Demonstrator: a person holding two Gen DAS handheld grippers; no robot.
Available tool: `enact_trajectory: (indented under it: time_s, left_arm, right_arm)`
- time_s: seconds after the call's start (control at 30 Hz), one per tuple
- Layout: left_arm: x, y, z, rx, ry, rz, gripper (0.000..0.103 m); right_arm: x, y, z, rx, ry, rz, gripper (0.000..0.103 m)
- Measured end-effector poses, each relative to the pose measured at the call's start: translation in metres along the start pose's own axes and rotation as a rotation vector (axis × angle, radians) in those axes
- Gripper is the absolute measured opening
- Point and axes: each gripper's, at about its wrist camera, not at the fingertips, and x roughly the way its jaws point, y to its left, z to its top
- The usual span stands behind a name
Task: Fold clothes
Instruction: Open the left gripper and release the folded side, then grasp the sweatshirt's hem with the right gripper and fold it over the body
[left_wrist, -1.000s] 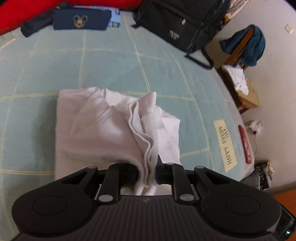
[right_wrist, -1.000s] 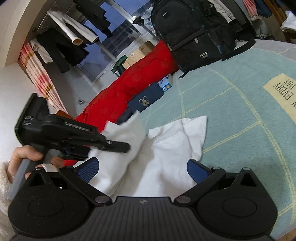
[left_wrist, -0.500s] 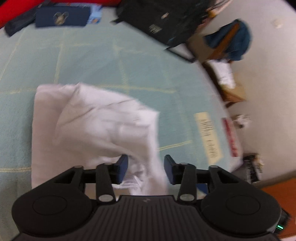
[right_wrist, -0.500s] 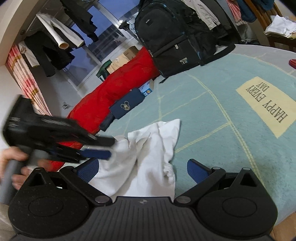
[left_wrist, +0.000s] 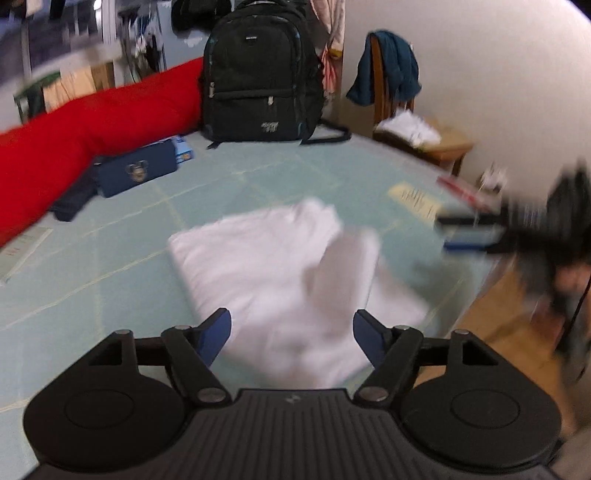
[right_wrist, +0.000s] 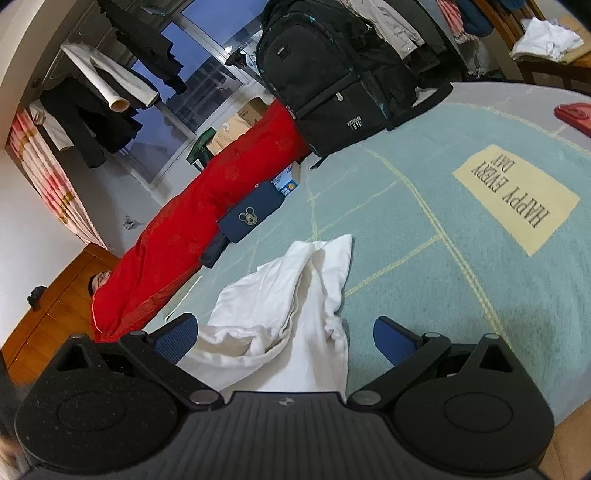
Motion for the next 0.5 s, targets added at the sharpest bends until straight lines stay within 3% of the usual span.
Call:
enact_trajectory:
  time_s: [0.13,0.27,0.4,0.5]
  left_arm:
    - [0.021,-0.011,-0.024,0.012,0.032,0.054,0.074]
    - [0.046,-0.015,-0.023,0.0,-0.027,0.122,0.075]
    - [0.07,-0.018,-0.024,0.022,-0.036,0.305,0.075]
    - [0.076,-0.026,-0.041,0.12,-0.033,0.427,0.075]
  right_arm:
    - [0.003,0.002,-0.007,0.016,0.034,0.017,0.103]
    - [0.006,0.01,-0.012,0.013,0.065,0.051,0.103]
    - [0.015,0.01,-0.01,0.069,0.108,0.114,0.103]
    - [0.033,0.004,-0.011,0.146,0.173,0.172,0.103]
